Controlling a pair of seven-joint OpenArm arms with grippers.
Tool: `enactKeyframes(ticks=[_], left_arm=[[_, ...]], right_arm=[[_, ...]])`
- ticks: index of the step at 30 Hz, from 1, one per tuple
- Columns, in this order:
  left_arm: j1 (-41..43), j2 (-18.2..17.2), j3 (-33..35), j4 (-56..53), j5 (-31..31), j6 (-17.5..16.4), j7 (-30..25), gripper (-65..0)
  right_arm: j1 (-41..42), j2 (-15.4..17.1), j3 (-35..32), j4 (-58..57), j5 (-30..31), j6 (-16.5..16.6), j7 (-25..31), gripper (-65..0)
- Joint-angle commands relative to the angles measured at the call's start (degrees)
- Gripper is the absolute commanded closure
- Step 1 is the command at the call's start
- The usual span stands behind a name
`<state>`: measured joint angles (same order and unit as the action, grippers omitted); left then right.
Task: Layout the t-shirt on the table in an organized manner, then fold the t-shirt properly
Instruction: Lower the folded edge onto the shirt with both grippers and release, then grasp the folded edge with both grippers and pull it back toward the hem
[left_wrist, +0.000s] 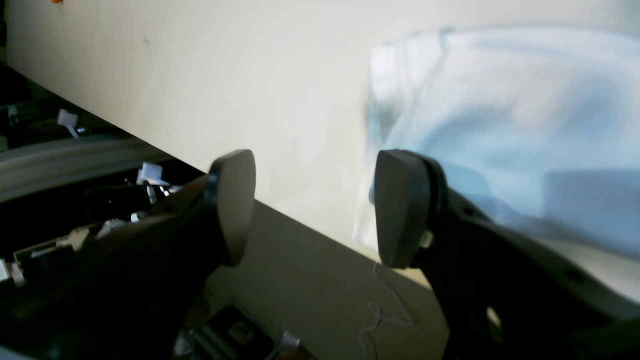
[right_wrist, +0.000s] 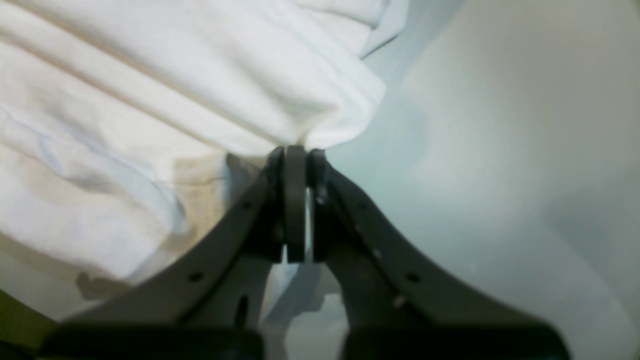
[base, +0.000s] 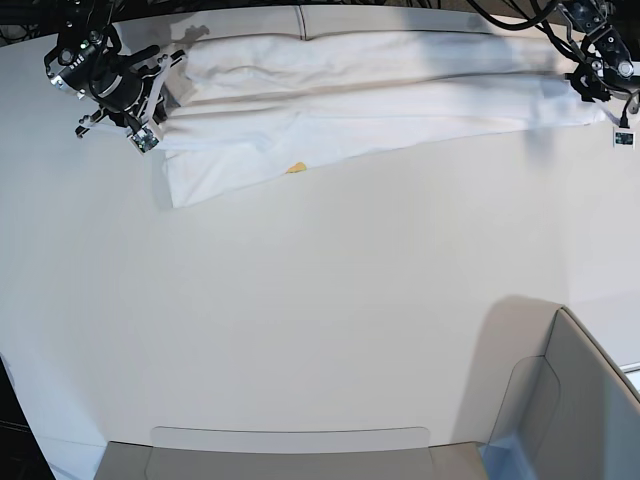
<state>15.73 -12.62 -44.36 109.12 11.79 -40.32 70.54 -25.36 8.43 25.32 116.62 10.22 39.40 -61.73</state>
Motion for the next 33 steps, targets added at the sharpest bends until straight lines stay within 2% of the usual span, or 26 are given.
enactKeyframes(ticks=[1, 11, 16, 17, 20, 22, 24, 29, 33], left_arm=[[0.0, -1.0, -0.5, 0.8, 0.6, 0.3, -0.2, -38.3], [-0.7, -1.0, -0.3, 0.9, -0.2, 0.3, 1.1, -38.5], [0.5, 0.3, 0.0, 0.4, -4.3, 0.3, 0.2, -38.5], [0.8, 0.4, 0.5, 0.2, -4.8, 0.3, 0.2, -38.5], [1.4, 0.5, 7.7, -3.3, -4.9, 0.3, 0.2, -38.1], [1.0, 0.4, 10.8, -7.6, -4.9, 0.3, 0.2, -38.0], [0.4, 0.5, 11.0, -11.7, -4.9, 0.3, 0.1, -38.0], [-5.4, 0.2, 11.3, -18.4, -4.9, 0.3, 0.2, -38.0], [-9.4, 0.7, 12.9, -20.3, -4.9, 0.3, 1.0, -38.0]], right_arm=[[0.0, 0.8, 0.1, 0.8, -0.2, 0.6, 0.3, 0.0], [0.0, 0.8, 0.1, 0.7, -0.2, 0.6, 0.3, 0.0], [0.4, 0.8, 0.6, -0.4, -0.2, 0.6, 0.3, 0.0], [0.7, 0.8, 0.6, -0.4, -0.2, 0.6, 0.3, 0.0], [2.1, 0.4, 0.3, -0.8, -1.4, 0.6, 0.2, 0.0], [3.4, -0.5, 0.2, -1.1, -3.5, 0.6, 0.2, 0.0], [4.8, -2.6, 0.6, -1.2, -7.0, 0.6, 0.2, 0.0], [9.5, -7.3, 0.6, -2.1, -19.1, 0.6, 0.2, 0.0], [13.7, -9.0, 0.7, -4.6, -27.3, 0.6, 0.2, 0.0]])
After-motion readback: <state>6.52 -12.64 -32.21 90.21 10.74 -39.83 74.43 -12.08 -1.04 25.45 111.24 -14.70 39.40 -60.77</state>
